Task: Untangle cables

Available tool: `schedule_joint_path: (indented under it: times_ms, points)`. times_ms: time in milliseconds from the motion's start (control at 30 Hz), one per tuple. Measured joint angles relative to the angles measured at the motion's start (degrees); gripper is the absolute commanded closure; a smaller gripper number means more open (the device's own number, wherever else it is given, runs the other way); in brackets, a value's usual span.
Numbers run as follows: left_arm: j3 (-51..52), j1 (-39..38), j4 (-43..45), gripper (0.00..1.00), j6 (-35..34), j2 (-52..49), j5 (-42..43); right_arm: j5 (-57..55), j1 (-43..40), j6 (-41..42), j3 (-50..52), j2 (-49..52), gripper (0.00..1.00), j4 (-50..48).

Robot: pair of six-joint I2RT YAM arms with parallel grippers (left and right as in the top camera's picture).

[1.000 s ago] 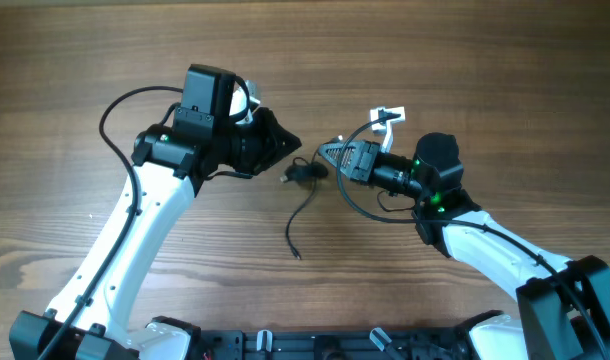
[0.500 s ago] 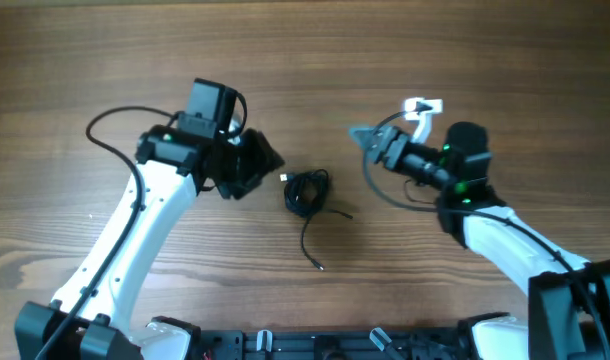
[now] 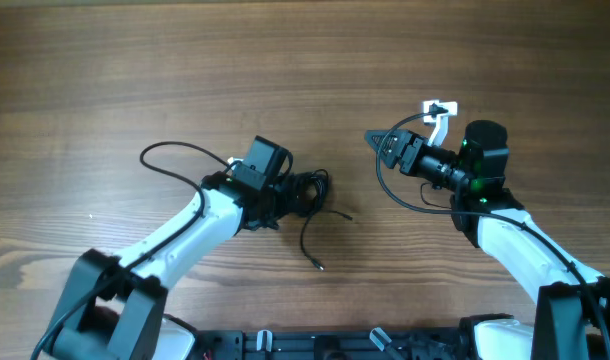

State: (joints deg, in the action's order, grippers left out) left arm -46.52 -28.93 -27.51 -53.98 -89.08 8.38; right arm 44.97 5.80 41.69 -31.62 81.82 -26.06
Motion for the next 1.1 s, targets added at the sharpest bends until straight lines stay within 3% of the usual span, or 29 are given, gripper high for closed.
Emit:
schedule_joint_path:
  times_ms: [67,267,333,567,733,933,1000,1100]
  points:
    - [0.0,0.0,2.1,0.73,-0.2,-2.6,-0.4,0.0,0.0,0.0,0.0,0.0,0.31,0.0]
    - [-0.7,0.0,4.5,0.62,-0.2,-7.1,0.7,0.0,0.0,0.0,0.0,0.0,0.31,0.2]
    - [-1.2,0.0,6.1,0.63,0.4,-7.8,2.0,0.0,0.0,0.0,0.0,0.0,0.31,0.2]
    - [-4.3,-0.7,5.7,0.96,7.6,-12.4,3.9,3.1,0.0,0.0,0.0,0.0,0.32,0.4]
    - [-8.2,-1.7,-4.0,0.96,9.8,-13.9,-1.1,3.1,0.0,-1.8,0.0,-0.1,0.35,3.9]
    - [-11.7,0.3,-17.4,0.96,8.7,-14.0,-4.2,-5.4,0.0,-4.5,-0.7,-0.2,0.36,16.4]
    - [-11.9,1.1,-21.4,0.96,10.8,-13.3,-6.7,-6.4,0.0,-5.4,-2.5,-0.2,0.3,21.6]
    - [-11.9,2.2,-23.0,0.96,14.6,-7.5,-9.8,-5.8,0.0,-8.0,-7.0,-0.3,0.0,27.8]
